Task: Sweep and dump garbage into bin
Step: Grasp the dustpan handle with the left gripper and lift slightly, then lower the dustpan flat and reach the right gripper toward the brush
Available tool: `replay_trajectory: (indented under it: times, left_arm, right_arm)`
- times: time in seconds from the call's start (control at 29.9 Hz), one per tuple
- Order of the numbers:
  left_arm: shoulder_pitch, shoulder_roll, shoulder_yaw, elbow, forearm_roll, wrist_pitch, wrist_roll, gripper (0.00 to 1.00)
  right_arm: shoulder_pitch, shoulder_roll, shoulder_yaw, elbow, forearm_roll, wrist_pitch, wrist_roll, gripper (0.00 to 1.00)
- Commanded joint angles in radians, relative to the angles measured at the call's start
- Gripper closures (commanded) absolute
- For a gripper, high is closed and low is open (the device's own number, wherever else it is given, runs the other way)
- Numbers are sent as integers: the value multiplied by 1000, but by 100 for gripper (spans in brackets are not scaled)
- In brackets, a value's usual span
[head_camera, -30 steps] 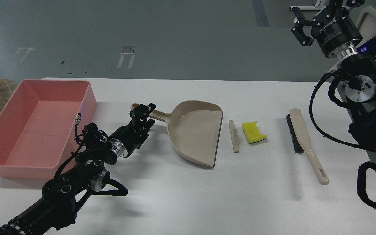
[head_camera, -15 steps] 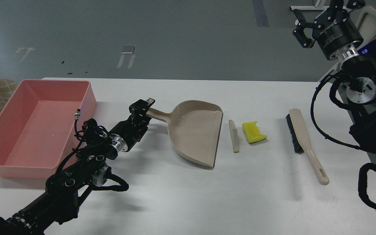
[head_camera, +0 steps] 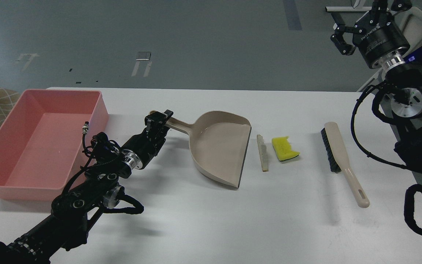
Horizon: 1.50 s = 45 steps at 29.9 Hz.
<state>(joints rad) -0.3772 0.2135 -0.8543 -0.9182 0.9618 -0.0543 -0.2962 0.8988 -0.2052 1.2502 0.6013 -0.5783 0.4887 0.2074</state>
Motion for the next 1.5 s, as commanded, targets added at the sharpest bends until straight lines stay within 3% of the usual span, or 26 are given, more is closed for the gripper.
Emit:
replay_trajectory:
  times: [0.0, 0.1, 0.7, 1.0, 1.24, 1.47]
  left_arm:
    - [-6, 1, 0, 2, 0, -4, -4, 58]
    - [-6, 1, 0, 2, 0, -4, -8, 69]
    - [-15, 3, 1, 2, 6, -2, -9, 75]
    - [-31, 9, 1, -31, 11, -4, -38, 88]
    - [-22, 153, 73, -206, 14, -19, -40, 88]
    - [-12, 248, 101, -251, 14, -36, -64, 88]
  right_arm:
    - [0, 1, 0, 0, 0, 0, 0, 0]
    - [0, 0, 0, 0, 0, 0, 0, 0]
    - [-8, -6, 0, 0, 0, 0, 1, 0]
    - [-9, -16, 2, 2, 0, 0, 1, 0]
    - [-9, -45, 0, 6, 0, 0, -2, 0]
    - [-20, -128, -2, 57, -3, 0, -2, 0]
